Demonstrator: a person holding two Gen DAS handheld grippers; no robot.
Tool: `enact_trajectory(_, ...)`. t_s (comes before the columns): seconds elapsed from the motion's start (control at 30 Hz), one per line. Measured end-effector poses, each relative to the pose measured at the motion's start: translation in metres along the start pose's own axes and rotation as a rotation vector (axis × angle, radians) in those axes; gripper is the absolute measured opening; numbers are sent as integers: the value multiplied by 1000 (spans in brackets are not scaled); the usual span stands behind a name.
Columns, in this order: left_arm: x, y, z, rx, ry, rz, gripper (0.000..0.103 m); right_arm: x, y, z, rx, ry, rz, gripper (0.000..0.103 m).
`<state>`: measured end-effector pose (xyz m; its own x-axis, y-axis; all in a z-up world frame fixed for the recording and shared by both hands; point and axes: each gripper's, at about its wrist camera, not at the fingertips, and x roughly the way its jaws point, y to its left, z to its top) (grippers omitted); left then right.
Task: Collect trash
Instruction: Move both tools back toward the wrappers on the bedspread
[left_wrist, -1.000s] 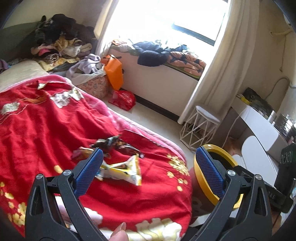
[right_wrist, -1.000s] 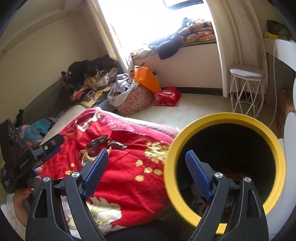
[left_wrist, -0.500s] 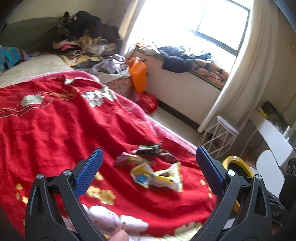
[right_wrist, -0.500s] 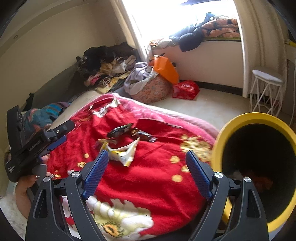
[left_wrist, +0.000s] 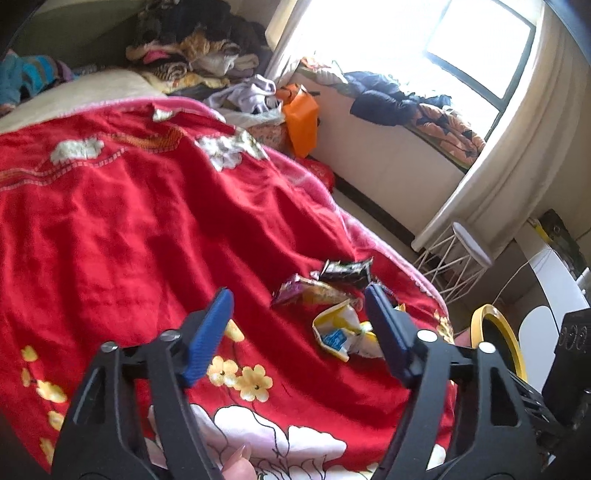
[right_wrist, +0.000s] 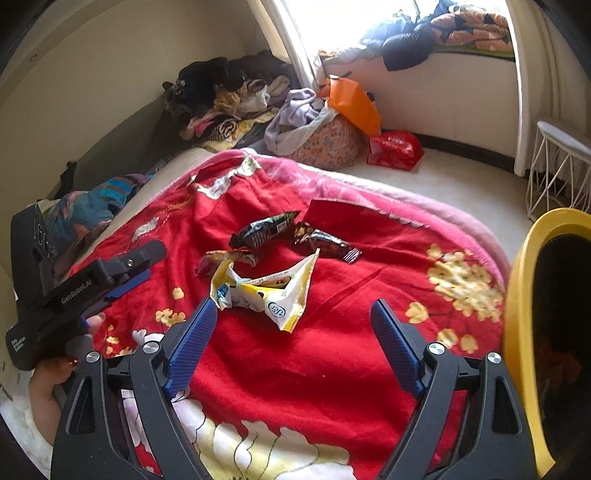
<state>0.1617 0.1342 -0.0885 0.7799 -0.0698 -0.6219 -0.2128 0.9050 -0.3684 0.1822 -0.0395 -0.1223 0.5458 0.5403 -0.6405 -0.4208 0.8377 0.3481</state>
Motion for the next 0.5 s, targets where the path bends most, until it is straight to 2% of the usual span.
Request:
enact_trajectory(0.1, 10, 3, -3, -10, 31, -12, 52, 11, -1, 1, 10, 22, 10, 81)
enact_trajectory(0.33, 30, 8, -2, 24, 83, 3, 32, 29, -1, 1, 20, 68, 49, 69)
enact_trajectory(0.5, 40, 9, 0, 54, 108, -4, 32, 42, 1, 0, 18, 101, 68, 58)
